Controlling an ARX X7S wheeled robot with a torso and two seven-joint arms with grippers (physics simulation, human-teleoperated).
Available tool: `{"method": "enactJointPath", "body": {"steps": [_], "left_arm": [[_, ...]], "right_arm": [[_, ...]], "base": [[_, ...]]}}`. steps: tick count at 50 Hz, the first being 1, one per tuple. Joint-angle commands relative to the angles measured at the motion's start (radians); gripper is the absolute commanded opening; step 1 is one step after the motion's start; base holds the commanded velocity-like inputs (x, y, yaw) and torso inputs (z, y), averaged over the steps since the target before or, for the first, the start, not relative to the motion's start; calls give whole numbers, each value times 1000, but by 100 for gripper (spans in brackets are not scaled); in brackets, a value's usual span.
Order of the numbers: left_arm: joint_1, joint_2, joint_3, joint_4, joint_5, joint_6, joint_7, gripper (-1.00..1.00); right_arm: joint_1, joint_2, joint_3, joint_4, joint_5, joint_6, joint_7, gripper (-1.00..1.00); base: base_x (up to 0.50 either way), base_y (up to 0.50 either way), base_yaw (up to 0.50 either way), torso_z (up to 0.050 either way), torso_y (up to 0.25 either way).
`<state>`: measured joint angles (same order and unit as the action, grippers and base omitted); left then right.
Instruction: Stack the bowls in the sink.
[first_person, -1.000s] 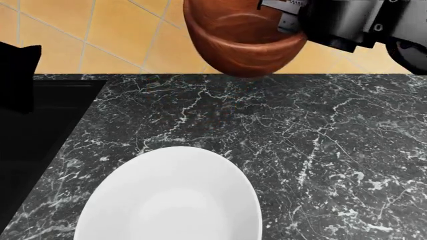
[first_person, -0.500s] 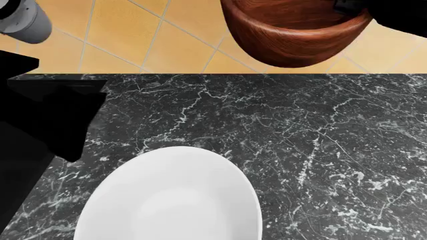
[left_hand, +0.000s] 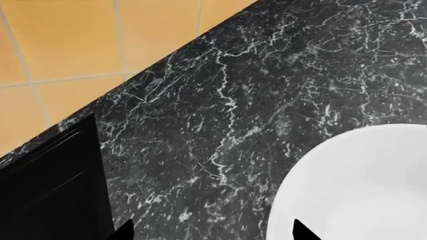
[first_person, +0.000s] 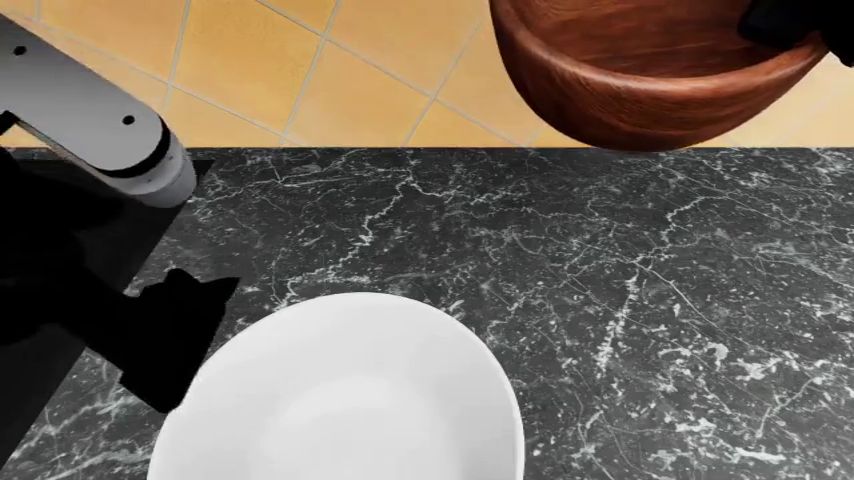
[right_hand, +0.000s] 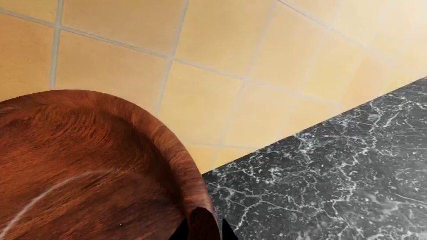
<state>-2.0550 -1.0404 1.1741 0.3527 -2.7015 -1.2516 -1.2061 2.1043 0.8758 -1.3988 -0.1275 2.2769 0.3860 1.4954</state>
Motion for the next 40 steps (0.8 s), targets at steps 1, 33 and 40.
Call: {"method": "enactJointPath", "body": {"steps": [1,33,40], "left_arm": [[71,-17,24,22,41,7,20,100],[262,-27,37,54,210,16,123,100],[301,-28,31,72,241,26,155,100]], "right_arm": [[3,25,0,-20,-11,6,0,-100],[-21,30,-13,-26,-24,-18,-36,-100],[-24,22,-17,-23,-27,-18,-37,-100]], "base": [[0,0,0,0,0],[0,0,0,0,0],[0,0,0,0,1]]}}
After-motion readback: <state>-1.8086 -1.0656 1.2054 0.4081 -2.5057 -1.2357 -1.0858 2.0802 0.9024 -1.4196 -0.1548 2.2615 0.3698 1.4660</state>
